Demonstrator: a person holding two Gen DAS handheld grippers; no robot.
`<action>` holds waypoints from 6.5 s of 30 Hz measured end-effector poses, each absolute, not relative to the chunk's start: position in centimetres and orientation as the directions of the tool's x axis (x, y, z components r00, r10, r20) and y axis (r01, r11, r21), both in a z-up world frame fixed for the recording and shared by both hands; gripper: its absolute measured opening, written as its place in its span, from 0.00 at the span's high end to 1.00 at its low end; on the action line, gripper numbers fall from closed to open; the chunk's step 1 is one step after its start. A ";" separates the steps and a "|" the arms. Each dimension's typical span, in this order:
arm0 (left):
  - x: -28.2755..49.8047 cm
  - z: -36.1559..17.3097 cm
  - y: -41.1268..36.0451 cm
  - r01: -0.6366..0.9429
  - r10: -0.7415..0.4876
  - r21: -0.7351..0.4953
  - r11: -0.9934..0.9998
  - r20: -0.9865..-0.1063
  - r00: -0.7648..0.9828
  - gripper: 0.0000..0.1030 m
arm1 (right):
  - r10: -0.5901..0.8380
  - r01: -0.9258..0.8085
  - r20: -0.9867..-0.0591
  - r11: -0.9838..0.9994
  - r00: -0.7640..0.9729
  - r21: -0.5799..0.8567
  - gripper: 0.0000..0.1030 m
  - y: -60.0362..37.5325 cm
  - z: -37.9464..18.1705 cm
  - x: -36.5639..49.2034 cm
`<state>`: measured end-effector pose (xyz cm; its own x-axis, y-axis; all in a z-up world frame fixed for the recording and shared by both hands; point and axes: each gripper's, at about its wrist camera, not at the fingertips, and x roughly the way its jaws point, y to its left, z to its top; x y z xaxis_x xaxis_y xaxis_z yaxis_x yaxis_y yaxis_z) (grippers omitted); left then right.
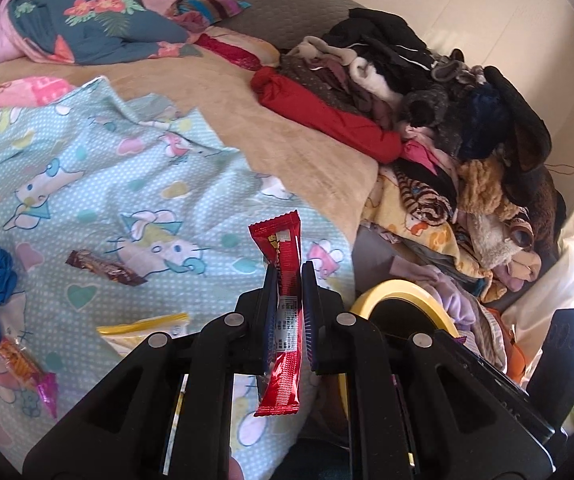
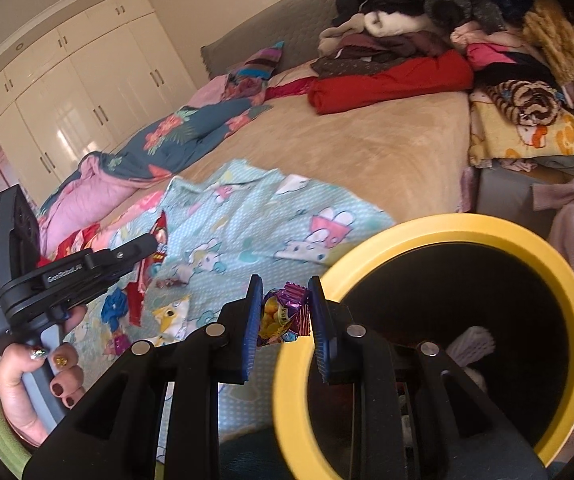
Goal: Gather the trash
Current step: 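Carry the red candy bar and purple wrapper over the yellow bin with both tools, then open both tools to drop the candy bar and wrapper into the bin, then move both tools back from the bin toward the yellow wrapper on the sheet, then grasp the yellow snack bag with the right tool while the left tool grasps the orange candy wrapper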
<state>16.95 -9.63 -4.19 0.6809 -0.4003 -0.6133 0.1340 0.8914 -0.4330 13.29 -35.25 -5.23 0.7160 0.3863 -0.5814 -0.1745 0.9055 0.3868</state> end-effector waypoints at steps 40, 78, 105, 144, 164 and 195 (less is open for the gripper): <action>12.8 -3.7 -20.8 0.429 -0.557 -0.359 0.829 -0.600 0.574 0.93 | 0.148 0.063 -0.522 0.929 0.840 0.365 0.78 -46.5 -3.9 11.0; 13.3 -9.5 -26.8 0.487 -0.581 -0.368 0.792 -0.698 0.418 0.57 | 0.085 0.192 -0.594 0.902 0.800 0.387 0.62 -49.9 -7.4 11.4; 12.2 -2.7 -17.0 0.289 -0.358 -0.213 0.934 -0.605 0.711 0.11 | 0.100 0.038 -0.530 0.969 0.842 0.244 0.28 -42.0 -3.4 11.0; 11.0 -0.4 -2.8 -0.022 -0.131 -0.266 0.964 -0.542 0.830 0.11 | 0.367 -0.336 -0.480 0.929 0.797 0.153 0.16 -26.2 -1.1 9.3; 11.0 -4.5 5.3 -0.195 -0.082 -0.347 0.917 -0.643 0.761 0.11 | 0.428 -0.433 -0.606 0.889 0.670 0.150 0.16 -19.8 -6.1 10.5; 10.6 -13.4 6.6 -0.296 -0.225 -0.453 0.841 -0.791 0.569 0.42 | 0.488 -0.426 -0.748 0.853 0.450 0.301 0.71 -17.1 -12.4 15.2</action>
